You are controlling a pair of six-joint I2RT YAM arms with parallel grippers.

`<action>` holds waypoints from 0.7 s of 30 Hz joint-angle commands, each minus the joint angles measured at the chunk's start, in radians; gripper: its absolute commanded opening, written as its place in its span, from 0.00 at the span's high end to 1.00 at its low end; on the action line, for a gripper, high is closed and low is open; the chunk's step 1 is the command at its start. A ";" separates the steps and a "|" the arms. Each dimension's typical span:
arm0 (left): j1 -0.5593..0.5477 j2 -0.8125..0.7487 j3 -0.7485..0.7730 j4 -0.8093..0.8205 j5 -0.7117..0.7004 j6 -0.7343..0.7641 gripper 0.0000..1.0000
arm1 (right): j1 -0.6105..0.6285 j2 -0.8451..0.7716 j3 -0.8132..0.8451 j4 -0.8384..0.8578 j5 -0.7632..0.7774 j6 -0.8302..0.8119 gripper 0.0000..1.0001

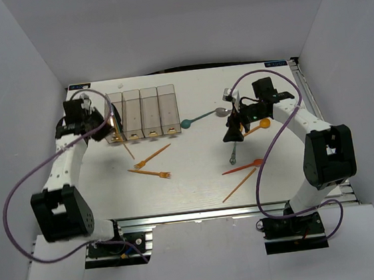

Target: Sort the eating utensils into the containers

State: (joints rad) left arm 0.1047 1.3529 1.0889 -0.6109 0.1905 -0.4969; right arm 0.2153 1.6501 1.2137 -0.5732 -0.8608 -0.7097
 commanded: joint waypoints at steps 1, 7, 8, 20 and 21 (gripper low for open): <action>-0.014 0.179 0.162 0.169 0.184 0.178 1.00 | -0.008 -0.016 0.038 0.000 -0.038 -0.010 0.11; -0.040 0.428 0.584 0.139 0.143 0.386 1.00 | -0.007 -0.039 0.029 -0.017 -0.021 -0.036 0.11; -0.042 0.484 0.624 0.129 0.138 0.396 1.00 | -0.007 -0.044 0.024 -0.017 -0.018 -0.036 0.11; -0.126 0.747 0.868 0.117 0.095 0.406 1.00 | -0.008 -0.033 0.026 -0.025 -0.021 -0.033 0.11; -0.135 0.755 0.864 0.115 0.092 0.408 1.00 | -0.007 -0.033 0.026 -0.027 -0.020 -0.033 0.11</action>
State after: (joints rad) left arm 0.0105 2.1067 1.9297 -0.4850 0.2932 -0.1074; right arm 0.2115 1.6432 1.2160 -0.5808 -0.8661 -0.7303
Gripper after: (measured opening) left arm 0.022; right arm 0.895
